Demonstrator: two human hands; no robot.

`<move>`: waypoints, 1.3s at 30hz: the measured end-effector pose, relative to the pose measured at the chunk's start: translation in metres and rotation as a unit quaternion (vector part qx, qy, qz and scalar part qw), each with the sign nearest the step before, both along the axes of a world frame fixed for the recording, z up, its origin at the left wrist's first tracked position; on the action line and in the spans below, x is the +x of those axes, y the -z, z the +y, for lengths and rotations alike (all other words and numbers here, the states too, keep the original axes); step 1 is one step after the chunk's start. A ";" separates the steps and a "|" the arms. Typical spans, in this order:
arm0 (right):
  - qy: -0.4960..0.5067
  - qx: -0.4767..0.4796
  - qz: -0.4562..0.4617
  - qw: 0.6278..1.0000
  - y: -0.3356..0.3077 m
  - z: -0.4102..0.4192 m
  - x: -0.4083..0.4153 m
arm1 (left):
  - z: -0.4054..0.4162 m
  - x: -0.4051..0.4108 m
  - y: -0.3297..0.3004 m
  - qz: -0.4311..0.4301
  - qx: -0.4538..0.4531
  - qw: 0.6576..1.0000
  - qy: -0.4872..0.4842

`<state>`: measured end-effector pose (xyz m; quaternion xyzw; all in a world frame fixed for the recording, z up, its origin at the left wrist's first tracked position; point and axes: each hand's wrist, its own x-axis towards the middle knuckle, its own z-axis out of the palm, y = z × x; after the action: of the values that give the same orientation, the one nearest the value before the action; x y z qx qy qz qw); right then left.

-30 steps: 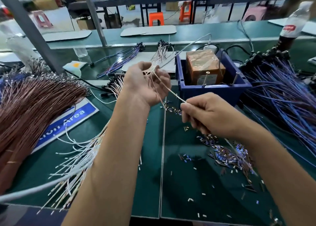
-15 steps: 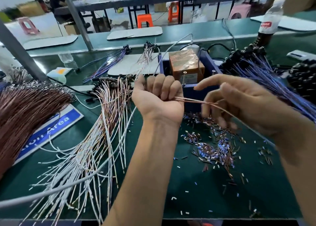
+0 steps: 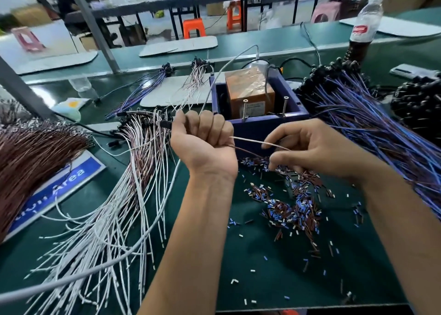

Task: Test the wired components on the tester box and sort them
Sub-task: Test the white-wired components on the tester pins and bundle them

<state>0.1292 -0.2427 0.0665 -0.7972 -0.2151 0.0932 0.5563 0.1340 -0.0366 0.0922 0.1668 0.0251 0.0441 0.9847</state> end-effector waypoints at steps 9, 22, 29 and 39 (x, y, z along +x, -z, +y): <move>0.045 -0.036 -0.035 0.998 0.026 -0.007 0.005 | -0.002 0.009 0.020 -0.040 0.129 0.990 -0.040; 0.123 0.044 -0.012 0.991 0.041 -0.003 0.011 | -0.003 0.014 0.084 -0.300 0.794 0.514 -0.120; 0.135 0.122 0.002 0.983 0.047 -0.003 0.010 | -0.004 0.014 0.093 -0.277 0.742 0.600 -0.109; 0.146 0.059 -0.071 0.985 0.051 -0.004 0.008 | -0.002 0.012 0.089 -0.215 0.721 0.659 -0.008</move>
<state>0.1374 -0.2471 0.0150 -0.7906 -0.1406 -0.0584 0.5931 0.1459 -0.0387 0.0030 0.8098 -0.2259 0.0905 0.5338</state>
